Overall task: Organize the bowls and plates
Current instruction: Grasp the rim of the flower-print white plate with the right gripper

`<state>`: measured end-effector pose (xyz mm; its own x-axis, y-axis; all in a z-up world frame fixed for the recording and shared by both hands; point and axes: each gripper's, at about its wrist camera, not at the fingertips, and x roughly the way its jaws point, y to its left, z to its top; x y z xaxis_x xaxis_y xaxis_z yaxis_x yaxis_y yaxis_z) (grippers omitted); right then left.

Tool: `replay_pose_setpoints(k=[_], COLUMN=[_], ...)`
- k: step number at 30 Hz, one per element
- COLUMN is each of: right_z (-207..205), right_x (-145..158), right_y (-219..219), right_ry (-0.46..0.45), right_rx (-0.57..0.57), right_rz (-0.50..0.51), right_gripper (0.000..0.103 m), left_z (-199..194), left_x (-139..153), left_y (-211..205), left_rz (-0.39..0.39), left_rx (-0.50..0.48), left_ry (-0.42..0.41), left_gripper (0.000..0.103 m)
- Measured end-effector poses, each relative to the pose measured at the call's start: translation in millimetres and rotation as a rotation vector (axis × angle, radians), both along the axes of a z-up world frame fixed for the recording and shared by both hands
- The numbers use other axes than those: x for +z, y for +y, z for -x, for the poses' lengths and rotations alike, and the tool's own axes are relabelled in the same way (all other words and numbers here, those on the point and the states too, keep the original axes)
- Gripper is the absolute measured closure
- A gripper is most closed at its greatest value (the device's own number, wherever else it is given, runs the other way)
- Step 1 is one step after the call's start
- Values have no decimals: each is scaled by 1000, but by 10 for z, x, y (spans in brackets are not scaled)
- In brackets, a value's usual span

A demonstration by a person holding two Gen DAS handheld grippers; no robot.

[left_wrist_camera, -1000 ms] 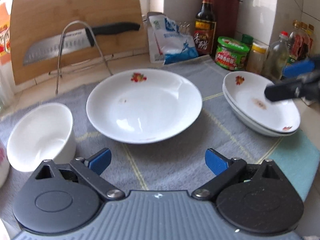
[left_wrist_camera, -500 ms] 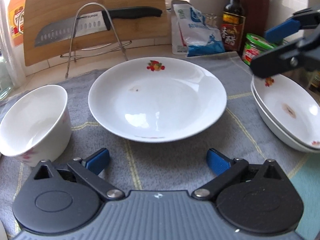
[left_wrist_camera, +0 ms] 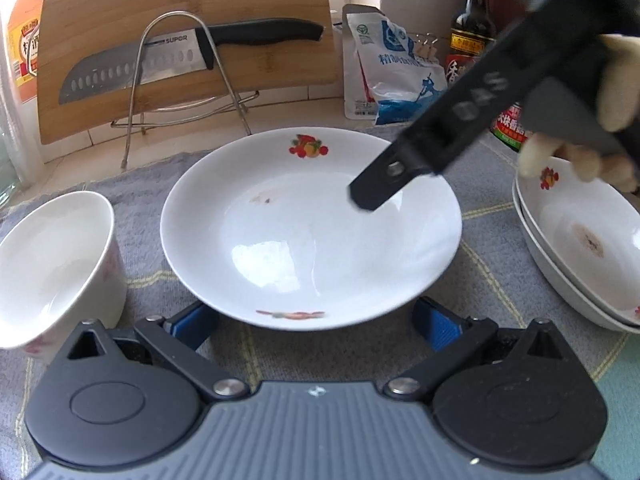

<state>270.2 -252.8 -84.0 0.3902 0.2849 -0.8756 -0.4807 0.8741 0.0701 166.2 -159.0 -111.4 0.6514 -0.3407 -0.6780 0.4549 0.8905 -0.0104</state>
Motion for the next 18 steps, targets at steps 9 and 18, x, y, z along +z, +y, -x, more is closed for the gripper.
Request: replay_pose_setpoints(k=[9, 18], right_z=[-380, -432], right_x=[-160, -160], right_y=[-16, -173], right_ry=[129, 149], right_rx=[-16, -46], right_rz=[-72, -172], right_gripper=[0, 0], left_z=[-4, -56], left_x=[-4, 9], left_y=[-16, -29], left_rz=[4, 3], left_rx=[10, 31], left_ry=[-2, 9], left_gripper=[0, 0])
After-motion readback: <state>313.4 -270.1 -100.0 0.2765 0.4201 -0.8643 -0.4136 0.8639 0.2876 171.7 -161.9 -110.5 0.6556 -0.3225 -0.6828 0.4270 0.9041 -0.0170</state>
